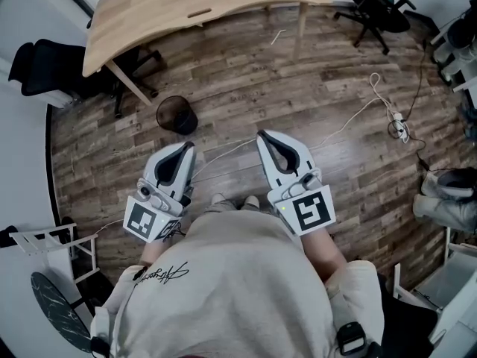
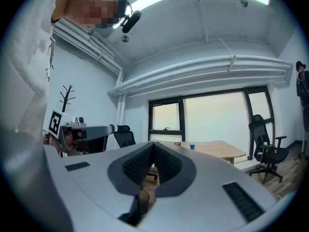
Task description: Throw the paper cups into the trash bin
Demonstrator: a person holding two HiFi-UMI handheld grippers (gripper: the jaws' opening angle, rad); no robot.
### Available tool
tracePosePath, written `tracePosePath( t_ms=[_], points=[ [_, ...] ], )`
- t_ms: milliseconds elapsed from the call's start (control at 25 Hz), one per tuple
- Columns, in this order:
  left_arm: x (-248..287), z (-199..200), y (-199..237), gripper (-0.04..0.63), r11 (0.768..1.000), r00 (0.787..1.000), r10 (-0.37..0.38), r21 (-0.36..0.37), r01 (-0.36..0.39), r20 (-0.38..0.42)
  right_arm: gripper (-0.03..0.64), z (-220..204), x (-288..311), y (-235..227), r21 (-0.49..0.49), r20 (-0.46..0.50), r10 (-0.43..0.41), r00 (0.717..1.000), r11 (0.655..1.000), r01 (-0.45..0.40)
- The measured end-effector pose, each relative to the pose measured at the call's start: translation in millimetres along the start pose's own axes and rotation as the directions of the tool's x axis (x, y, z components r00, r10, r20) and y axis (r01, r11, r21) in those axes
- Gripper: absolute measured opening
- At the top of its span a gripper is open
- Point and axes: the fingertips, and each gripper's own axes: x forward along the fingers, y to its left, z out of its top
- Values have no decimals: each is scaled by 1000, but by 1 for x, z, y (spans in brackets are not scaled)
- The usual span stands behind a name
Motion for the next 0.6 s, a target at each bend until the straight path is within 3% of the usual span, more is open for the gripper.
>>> tracePosePath(
  t_ms=[600],
  points=[
    [6,-3,-21,3,1000,1000,12,-4,-12,6,11,-4,-22,-19,8,15,-17,1000,1000,17]
  ],
)
